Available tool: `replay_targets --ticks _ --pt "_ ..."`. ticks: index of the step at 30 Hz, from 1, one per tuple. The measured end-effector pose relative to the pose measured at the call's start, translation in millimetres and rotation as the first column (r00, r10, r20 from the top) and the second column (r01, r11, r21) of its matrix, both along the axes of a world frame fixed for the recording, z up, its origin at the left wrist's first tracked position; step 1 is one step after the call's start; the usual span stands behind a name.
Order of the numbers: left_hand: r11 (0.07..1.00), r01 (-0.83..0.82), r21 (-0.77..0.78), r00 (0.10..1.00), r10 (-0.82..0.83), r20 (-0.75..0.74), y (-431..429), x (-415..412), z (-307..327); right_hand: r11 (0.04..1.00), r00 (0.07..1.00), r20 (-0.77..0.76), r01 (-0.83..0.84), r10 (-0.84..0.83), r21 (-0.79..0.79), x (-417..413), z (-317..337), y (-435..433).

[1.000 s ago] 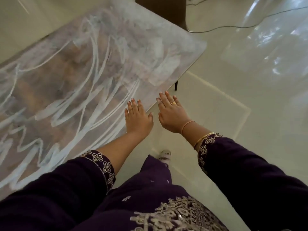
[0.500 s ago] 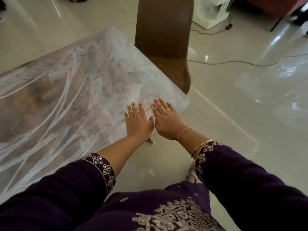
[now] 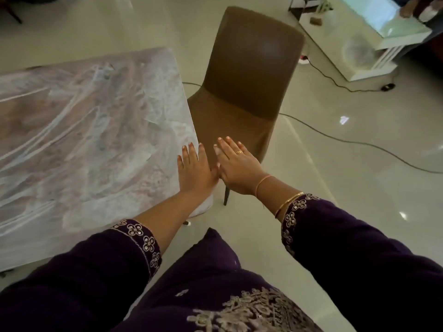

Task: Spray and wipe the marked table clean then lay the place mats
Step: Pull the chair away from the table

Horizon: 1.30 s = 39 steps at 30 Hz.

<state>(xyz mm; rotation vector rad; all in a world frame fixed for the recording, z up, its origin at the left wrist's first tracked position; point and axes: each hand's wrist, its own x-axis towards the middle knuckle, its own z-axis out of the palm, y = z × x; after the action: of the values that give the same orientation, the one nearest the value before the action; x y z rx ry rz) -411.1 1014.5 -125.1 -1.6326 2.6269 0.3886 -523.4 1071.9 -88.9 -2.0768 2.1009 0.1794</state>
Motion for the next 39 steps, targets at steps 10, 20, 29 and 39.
replay_targets --ticks 10,20,29,39 --pt "0.995 -0.099 0.002 0.995 0.099 0.015 -44.7 -152.8 -20.9 0.988 0.989 0.003 -0.147 0.147 0.05 -153.0 -1.2 -75.6" --pt "0.97 -0.206 0.125 0.978 0.203 0.038 -109.4 -303.1 -7.5 0.984 0.986 0.065 -0.158 0.153 0.085 -317.3 10.7 -159.6" --pt "0.737 -0.586 0.336 0.78 0.626 -0.014 -159.4 -448.3 -2.5 0.876 0.88 0.035 -0.476 0.475 0.083 -448.7 22.5 -255.2" --pt "0.416 -0.785 0.459 0.458 0.889 -0.021 -196.7 -506.1 0.1 0.592 0.591 -0.068 -0.783 0.804 0.189 -467.4 15.9 -342.3"
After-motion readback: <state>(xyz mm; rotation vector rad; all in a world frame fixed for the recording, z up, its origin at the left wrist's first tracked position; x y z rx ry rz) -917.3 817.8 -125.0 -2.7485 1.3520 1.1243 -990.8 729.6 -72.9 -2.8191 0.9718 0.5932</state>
